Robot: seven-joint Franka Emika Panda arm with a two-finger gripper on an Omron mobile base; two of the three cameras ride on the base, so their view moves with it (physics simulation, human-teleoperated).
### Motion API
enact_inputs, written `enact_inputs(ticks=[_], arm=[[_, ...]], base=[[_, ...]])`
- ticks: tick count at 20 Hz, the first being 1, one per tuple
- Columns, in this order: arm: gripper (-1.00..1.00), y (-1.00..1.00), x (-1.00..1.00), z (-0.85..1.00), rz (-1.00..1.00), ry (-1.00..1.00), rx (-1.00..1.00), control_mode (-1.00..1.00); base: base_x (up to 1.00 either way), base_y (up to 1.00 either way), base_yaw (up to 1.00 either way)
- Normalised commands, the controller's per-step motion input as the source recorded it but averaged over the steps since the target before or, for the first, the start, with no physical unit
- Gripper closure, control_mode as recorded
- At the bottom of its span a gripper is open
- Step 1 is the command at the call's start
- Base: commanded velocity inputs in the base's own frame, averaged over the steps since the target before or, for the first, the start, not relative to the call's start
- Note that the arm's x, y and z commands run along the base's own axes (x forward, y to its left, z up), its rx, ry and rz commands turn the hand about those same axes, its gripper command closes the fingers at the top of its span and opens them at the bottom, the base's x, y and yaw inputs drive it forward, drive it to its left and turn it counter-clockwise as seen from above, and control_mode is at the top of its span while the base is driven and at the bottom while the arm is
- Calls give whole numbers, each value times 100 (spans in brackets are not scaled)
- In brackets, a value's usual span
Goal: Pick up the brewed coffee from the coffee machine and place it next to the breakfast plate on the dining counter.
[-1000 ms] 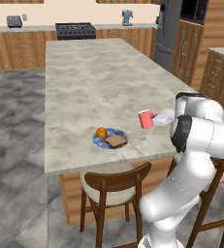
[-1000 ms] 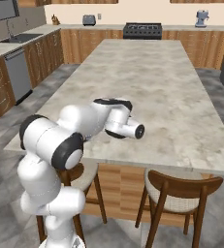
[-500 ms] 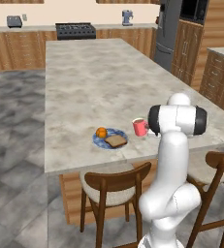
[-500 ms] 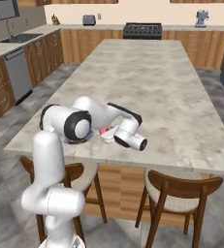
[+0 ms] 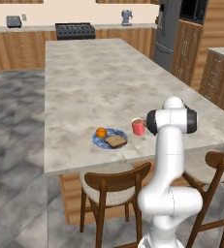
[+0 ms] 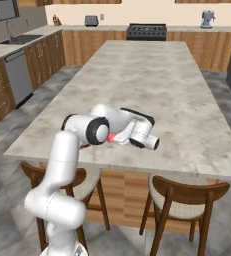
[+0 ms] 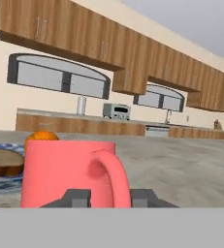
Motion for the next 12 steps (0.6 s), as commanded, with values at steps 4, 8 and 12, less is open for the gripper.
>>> enact_inputs(ticks=[4, 8, 12], arm=[[-100, 64, 0, -60, 16, -4, -21, -100], [-100, 11, -17, -3, 9, -2, -12, -100], [-100, 0, -45, 0, 3, 0, -10, -100]], base=[[0, 0, 0], [0, 0, 0], [0, 0, 0]])
